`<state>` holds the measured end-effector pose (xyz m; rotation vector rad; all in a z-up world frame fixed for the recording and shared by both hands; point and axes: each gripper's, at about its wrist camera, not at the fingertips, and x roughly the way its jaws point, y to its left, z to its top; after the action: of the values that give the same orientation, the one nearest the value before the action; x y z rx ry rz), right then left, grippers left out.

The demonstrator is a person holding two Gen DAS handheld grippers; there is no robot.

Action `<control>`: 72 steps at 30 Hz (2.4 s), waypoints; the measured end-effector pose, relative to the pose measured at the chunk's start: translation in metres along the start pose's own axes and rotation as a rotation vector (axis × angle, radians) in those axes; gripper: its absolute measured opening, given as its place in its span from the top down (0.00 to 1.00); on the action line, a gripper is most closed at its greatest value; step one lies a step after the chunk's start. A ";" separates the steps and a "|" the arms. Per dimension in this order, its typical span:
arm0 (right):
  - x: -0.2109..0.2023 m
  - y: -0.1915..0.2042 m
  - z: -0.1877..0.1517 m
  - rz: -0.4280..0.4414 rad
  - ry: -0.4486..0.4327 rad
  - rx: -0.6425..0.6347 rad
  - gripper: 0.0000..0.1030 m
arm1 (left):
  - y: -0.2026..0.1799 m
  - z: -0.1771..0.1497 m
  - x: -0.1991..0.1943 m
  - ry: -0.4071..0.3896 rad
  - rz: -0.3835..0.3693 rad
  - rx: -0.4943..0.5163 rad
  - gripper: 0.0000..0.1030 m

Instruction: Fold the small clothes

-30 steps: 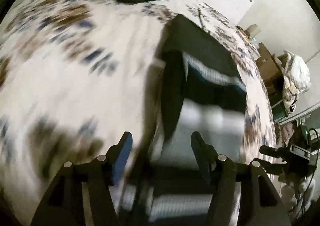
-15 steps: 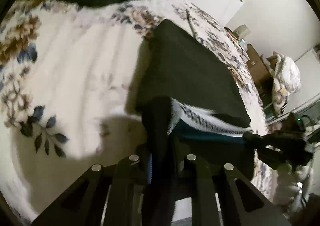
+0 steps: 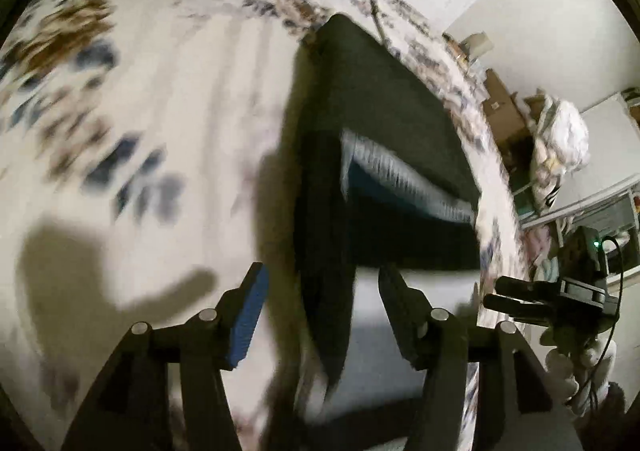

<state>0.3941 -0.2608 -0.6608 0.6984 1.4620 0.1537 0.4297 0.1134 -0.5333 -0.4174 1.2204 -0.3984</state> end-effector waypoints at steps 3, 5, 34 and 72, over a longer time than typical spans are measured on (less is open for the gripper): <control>0.004 -0.014 -0.057 -0.009 0.033 0.037 0.33 | -0.003 -0.043 -0.009 0.056 0.049 0.013 0.47; 0.011 -0.025 -0.085 -0.001 0.062 0.076 0.33 | -0.004 -0.077 -0.002 0.120 0.097 0.034 0.47; 0.079 -0.131 -0.371 -0.024 0.346 0.139 0.33 | 0.032 -0.323 -0.040 0.308 0.171 -0.150 0.47; -0.013 -0.049 -0.327 0.359 0.232 0.223 0.92 | -0.053 -0.245 -0.123 0.138 -0.163 -0.288 0.90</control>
<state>0.0696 -0.1960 -0.6594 1.1551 1.5770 0.3618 0.1560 0.1078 -0.4767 -0.7504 1.3884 -0.3958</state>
